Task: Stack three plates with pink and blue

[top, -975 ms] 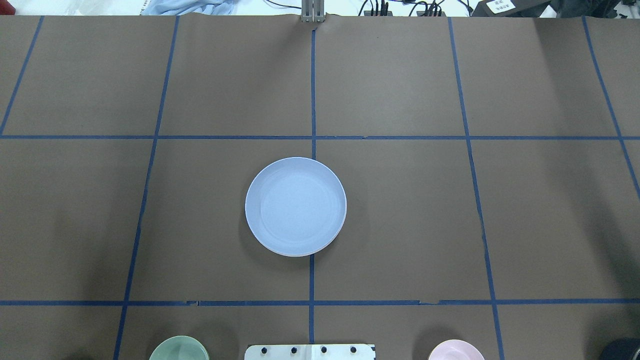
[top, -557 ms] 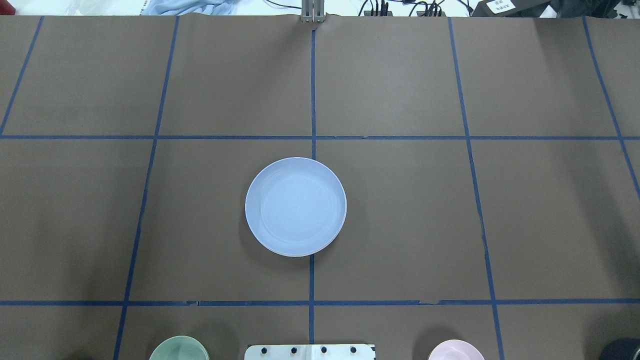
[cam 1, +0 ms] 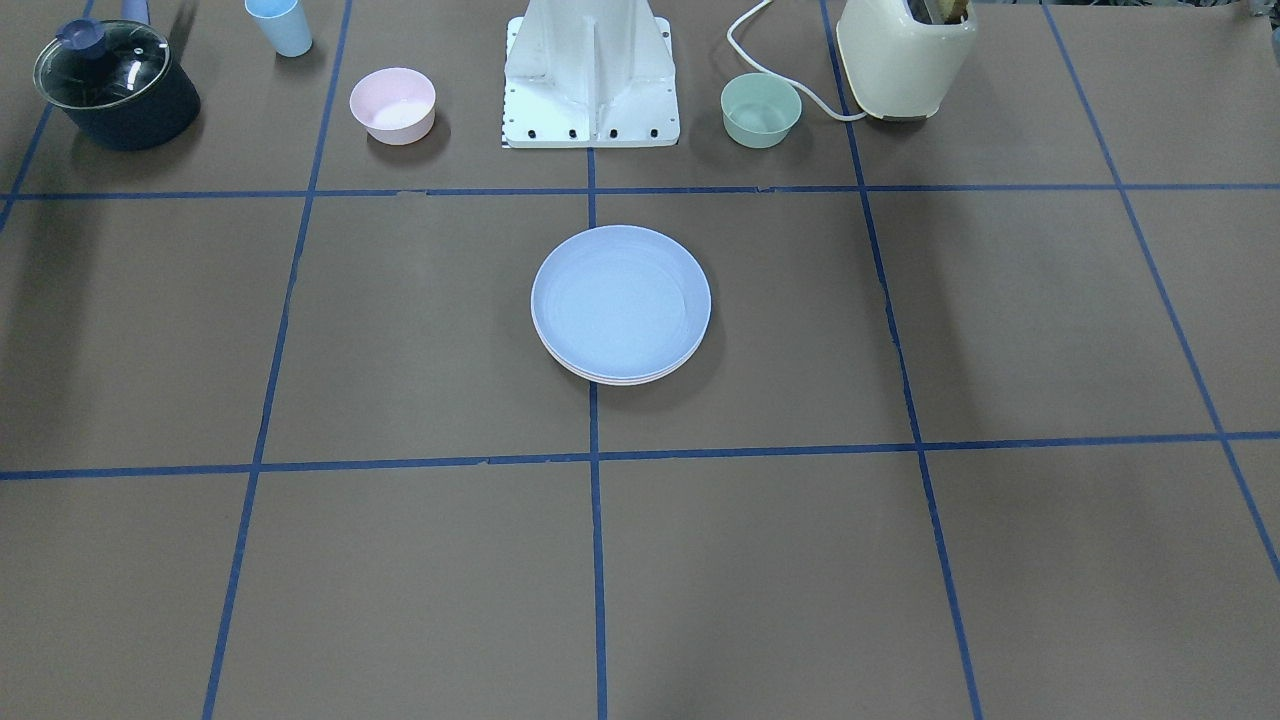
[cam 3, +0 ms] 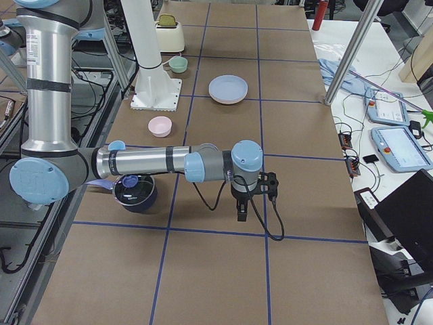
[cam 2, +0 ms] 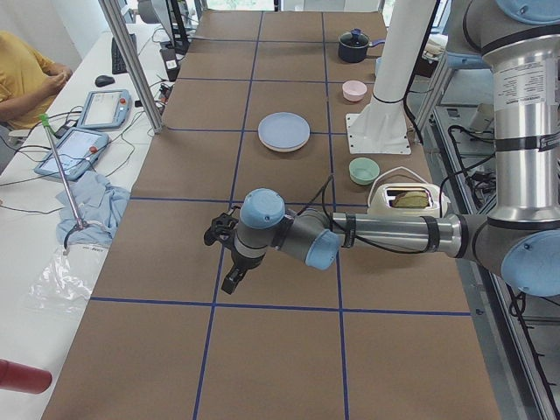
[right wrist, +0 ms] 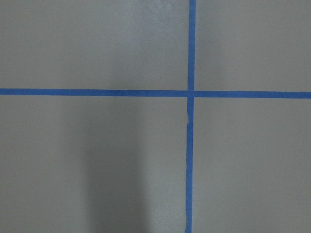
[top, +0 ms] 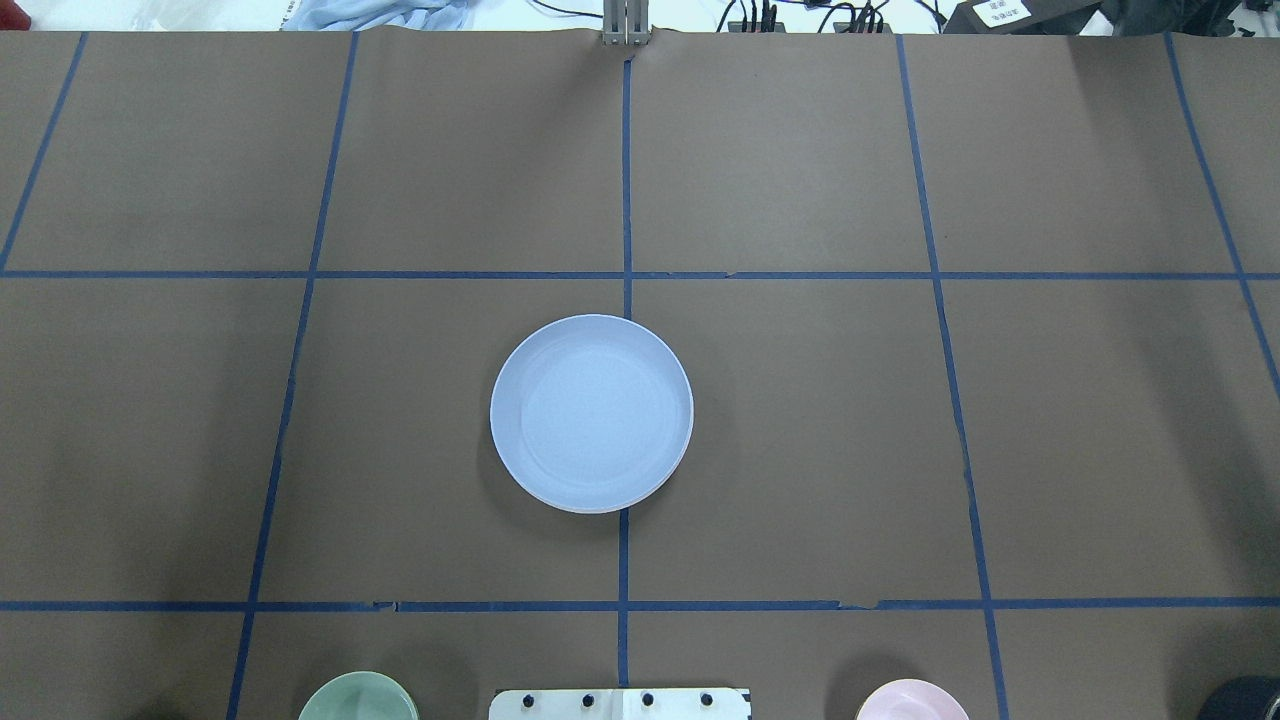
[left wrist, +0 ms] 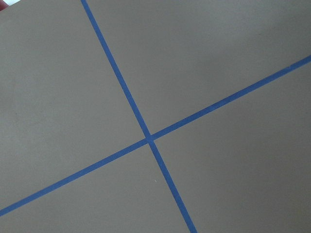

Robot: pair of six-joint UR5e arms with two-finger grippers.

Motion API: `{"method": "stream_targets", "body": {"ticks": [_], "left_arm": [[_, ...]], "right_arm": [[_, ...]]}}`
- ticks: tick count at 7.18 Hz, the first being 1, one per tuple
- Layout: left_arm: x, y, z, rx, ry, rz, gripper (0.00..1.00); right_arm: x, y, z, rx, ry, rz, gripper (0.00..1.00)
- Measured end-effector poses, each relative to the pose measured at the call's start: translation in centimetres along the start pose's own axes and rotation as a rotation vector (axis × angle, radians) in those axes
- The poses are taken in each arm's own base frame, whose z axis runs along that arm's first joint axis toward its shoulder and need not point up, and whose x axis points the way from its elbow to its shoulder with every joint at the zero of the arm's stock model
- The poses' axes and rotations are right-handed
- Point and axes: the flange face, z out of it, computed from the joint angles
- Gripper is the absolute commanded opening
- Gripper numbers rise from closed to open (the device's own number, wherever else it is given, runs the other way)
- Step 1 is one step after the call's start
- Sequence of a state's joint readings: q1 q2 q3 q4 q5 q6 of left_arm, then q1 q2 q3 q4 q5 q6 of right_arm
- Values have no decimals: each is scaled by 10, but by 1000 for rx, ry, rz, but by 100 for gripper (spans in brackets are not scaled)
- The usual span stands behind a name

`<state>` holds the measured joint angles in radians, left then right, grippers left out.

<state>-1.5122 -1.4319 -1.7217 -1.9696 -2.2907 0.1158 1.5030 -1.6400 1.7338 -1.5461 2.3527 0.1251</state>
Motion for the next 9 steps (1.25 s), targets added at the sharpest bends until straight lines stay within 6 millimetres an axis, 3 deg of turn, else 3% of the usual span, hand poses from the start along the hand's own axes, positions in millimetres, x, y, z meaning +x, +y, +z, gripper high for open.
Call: {"method": "stream_targets", "body": {"ticks": [6,9], "left_arm": [[-1,-4,0,9,2,-64,100],[13,2,-15,30,-1,-50,100]], "right_arm": [[1,-7,5,-8,-9,3,100],[-1,-16,5,-7,-14,2,100]]}}
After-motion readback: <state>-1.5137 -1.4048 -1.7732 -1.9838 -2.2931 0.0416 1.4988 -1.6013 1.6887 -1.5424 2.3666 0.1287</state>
